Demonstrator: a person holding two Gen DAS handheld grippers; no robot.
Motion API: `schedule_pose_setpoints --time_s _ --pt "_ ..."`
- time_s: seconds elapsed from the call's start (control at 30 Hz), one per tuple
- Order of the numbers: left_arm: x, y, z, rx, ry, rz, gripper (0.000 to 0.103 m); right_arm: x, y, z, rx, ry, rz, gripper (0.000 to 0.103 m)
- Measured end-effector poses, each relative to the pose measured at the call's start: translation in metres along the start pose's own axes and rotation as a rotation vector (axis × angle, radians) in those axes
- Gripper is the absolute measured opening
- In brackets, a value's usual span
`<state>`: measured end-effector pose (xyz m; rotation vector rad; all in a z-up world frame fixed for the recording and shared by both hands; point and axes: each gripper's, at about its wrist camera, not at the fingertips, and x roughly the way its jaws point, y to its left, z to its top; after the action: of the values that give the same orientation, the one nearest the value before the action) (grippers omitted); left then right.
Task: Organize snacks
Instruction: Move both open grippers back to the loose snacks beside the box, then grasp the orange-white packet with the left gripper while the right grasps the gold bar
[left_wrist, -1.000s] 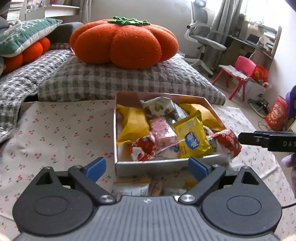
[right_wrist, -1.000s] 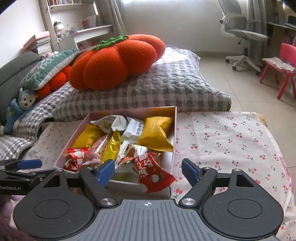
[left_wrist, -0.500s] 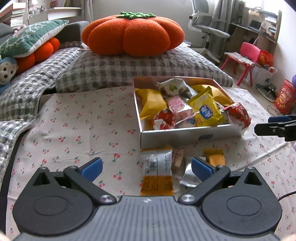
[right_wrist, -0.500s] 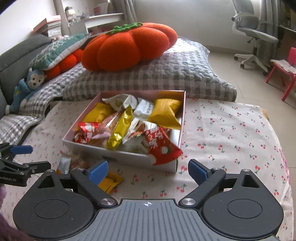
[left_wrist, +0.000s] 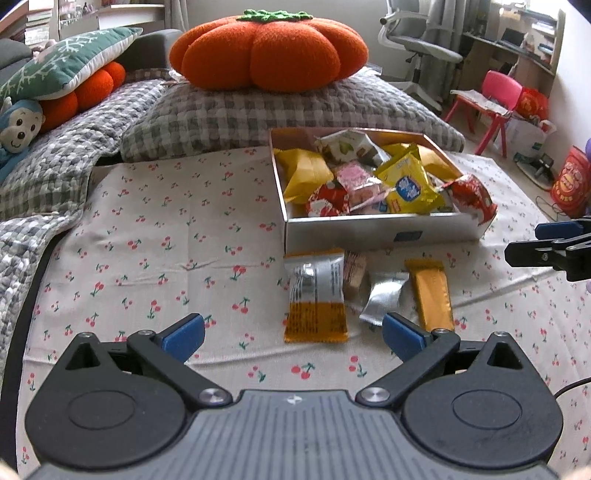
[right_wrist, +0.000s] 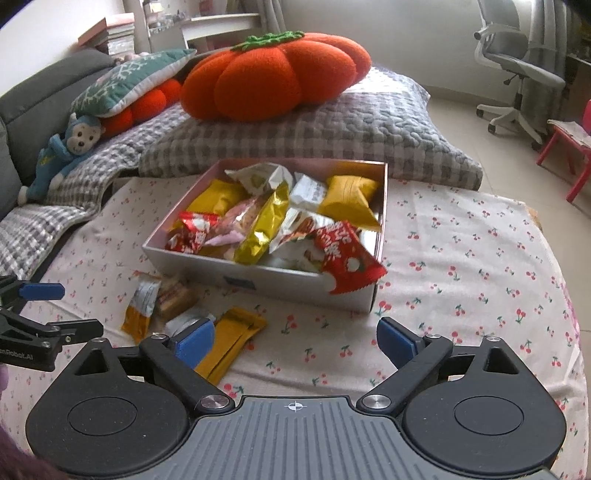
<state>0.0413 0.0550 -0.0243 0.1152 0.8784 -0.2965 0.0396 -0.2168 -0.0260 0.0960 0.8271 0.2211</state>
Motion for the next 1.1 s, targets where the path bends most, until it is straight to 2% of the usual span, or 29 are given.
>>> schedule_pose_setpoints --time_s 0.47,0.73,0.9,1.03,1.1 --pt "0.023 0.005 -0.022 0.014 0.044 0.010 0.102 0.021 0.030 -0.021 -0.053 0.081 0.017 0.096" --pt "0.034 0.006 -0.024 0.006 -0.011 -0.021 0.100 0.036 0.041 -0.025 -0.081 0.111 0.024 0.096" --pt "0.041 0.004 -0.018 -0.016 -0.046 -0.054 0.091 0.043 0.040 -0.025 -0.075 0.119 0.023 0.096" --pt "0.048 0.004 -0.011 -0.057 -0.034 -0.115 0.082 0.048 0.040 -0.026 -0.077 0.127 0.026 0.096" --pt "0.051 0.004 -0.009 -0.082 -0.028 -0.131 0.072 0.050 0.041 -0.027 -0.084 0.129 0.028 0.096"
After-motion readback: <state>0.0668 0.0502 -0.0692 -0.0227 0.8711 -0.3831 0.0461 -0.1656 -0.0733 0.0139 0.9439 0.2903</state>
